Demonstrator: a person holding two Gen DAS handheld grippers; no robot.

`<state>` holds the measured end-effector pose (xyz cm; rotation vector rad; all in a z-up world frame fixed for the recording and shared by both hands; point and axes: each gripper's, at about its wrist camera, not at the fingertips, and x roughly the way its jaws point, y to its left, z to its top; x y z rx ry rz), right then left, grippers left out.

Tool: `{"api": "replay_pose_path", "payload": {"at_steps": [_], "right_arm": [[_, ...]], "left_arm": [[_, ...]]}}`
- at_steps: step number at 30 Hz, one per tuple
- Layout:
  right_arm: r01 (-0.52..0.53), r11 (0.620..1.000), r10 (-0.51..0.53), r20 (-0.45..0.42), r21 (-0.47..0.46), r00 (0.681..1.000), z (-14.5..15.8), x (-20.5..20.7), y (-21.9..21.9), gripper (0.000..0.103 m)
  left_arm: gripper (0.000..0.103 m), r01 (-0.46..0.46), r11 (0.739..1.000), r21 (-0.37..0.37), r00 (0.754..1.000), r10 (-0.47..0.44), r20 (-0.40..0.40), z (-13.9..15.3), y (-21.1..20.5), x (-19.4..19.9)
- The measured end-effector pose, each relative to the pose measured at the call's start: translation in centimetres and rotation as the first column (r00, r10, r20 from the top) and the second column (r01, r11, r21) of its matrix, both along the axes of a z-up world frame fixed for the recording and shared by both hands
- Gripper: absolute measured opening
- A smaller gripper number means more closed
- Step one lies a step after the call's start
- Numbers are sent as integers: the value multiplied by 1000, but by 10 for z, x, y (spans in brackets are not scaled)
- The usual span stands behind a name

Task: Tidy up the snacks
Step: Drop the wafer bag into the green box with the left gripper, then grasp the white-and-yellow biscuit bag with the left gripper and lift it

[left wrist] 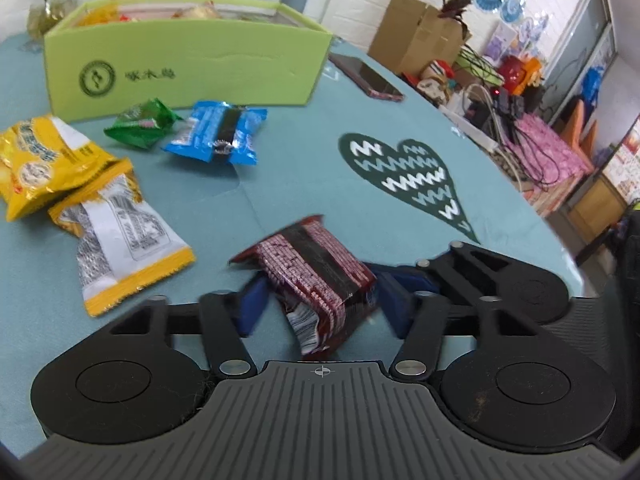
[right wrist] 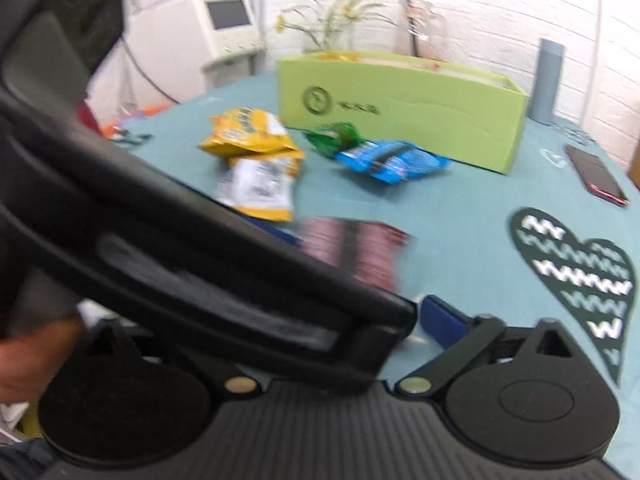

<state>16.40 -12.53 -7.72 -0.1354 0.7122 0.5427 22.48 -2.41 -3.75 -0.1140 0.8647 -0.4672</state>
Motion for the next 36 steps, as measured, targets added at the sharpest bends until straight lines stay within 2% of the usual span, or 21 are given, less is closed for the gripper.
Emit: {"api": "replay_pose_path", "payload": {"at_steps": [2,4,7,9,13,17,20,25,26,28,30,31,36], "right_arm": [[5,998,-3,-34,55,999,3,4,-9,74],[9,997,-6,-44,73,999,7,6,-11,74],[13,999,-14,17,50,1000,21,16,-9,74],[16,998,-20,57,68,998,35,31,-13,75],[8,999,-17,182,50,983,66,83,-15,75],[21,999,-30,224,42,974,83,158,-16,75],[20,998,-29,186,51,982,79,214,-20,75],[9,1000,-10,74,15,997,44,275,-17,76],[2,999,-4,52,37,999,38,283,-15,82],[5,998,-8,41,66,999,31,289,-15,84],[18,998,-22,60,62,998,31,285,-14,87],[22,998,-25,64,61,998,34,281,-14,91],[44,996,-58,203,74,978,69,236,-28,94]], "left_arm": [[31,-3,1000,-22,1000,2,-14,0,5,3],[29,-19,999,-47,999,18,-32,2,8,9],[29,-26,998,-62,1000,26,0,20,8,22],[29,-26,997,-71,999,29,41,37,9,35],[29,-28,996,-87,990,39,134,82,6,88],[29,-44,995,-86,982,59,182,108,2,156],[29,-62,996,-69,981,73,179,108,0,207],[30,-74,997,-13,993,75,95,72,-4,272],[31,-69,998,-7,994,70,84,64,-3,277],[32,-53,998,-17,995,54,81,56,-1,279],[44,-45,998,-43,994,49,99,59,2,274],[54,-41,998,-56,992,47,119,65,4,268],[69,-28,996,-83,962,50,268,107,14,212]]}}
